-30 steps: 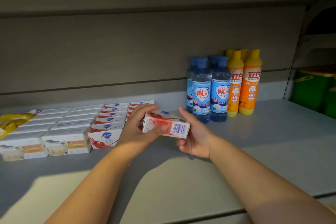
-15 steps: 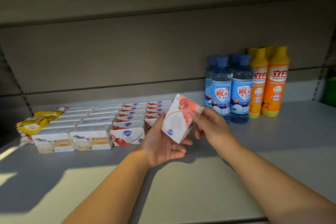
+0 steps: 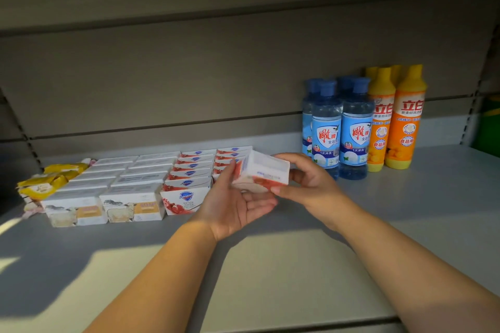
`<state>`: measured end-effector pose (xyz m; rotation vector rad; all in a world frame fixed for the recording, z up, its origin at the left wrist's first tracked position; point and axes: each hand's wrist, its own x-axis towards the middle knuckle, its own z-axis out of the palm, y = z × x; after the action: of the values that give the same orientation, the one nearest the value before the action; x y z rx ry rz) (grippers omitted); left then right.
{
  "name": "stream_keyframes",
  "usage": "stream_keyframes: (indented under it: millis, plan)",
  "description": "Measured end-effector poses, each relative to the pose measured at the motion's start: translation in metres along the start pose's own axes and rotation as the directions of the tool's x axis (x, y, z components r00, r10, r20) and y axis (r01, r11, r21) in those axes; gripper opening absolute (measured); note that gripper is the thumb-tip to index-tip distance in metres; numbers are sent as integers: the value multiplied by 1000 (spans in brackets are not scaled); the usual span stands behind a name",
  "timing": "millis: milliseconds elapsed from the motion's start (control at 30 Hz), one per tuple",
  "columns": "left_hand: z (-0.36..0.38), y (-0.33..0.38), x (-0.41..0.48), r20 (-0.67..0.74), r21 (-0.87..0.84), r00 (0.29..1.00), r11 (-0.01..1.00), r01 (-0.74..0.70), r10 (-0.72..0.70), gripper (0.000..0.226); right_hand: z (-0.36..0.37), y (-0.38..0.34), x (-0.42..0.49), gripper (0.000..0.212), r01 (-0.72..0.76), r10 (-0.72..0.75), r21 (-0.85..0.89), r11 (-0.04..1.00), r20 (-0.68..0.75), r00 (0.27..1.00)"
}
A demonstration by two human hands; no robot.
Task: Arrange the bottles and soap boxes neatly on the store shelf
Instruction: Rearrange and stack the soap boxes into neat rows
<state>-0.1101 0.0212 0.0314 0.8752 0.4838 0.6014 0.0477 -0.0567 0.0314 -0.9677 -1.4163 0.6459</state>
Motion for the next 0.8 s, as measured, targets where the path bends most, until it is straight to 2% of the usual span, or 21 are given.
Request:
stream_keyframes:
  millis: [67,133,167,233,300,367,467,533,600,667,733,800]
  plan:
    - [-4,4,-1,-1,-94,991,986,-135,135,68,2,-1,-1,50,-53,53,-6,999,37,998]
    - [-2,6,-2,-21,-104,966,960,-259,258,67,-1,-2,1,55,-212,198,167,963,96,975]
    - [0,6,-3,-54,-65,945,943,-326,322,67,-4,-2,2,61,-312,274,286,906,164,948]
    - [6,6,-6,-143,59,875,886,-459,463,57,-8,0,2,69,-482,374,406,776,319,871]
    - [17,3,-12,-213,216,776,803,-555,593,41,-6,4,0,70,-578,429,362,731,414,803]
    - [25,-3,-19,-96,443,683,646,-621,724,62,0,8,-1,64,-632,464,348,693,457,759]
    - [31,-14,-28,200,616,647,418,-667,736,81,3,10,2,48,-683,462,529,504,503,731]
    - [32,-17,-31,318,665,636,313,-678,703,87,-1,11,4,41,-712,481,581,394,530,698]
    - [32,-18,-33,377,713,619,211,-669,690,90,-3,13,4,37,-761,489,537,364,585,647]
    - [32,-19,-33,416,751,591,106,-652,691,90,-3,13,2,38,-804,488,434,407,641,593]
    - [32,-20,-32,433,746,583,89,-660,688,89,-2,14,1,39,-824,491,375,424,669,558]
    - [30,-20,-29,398,718,608,179,-673,687,88,1,15,1,39,-828,515,371,420,654,554]
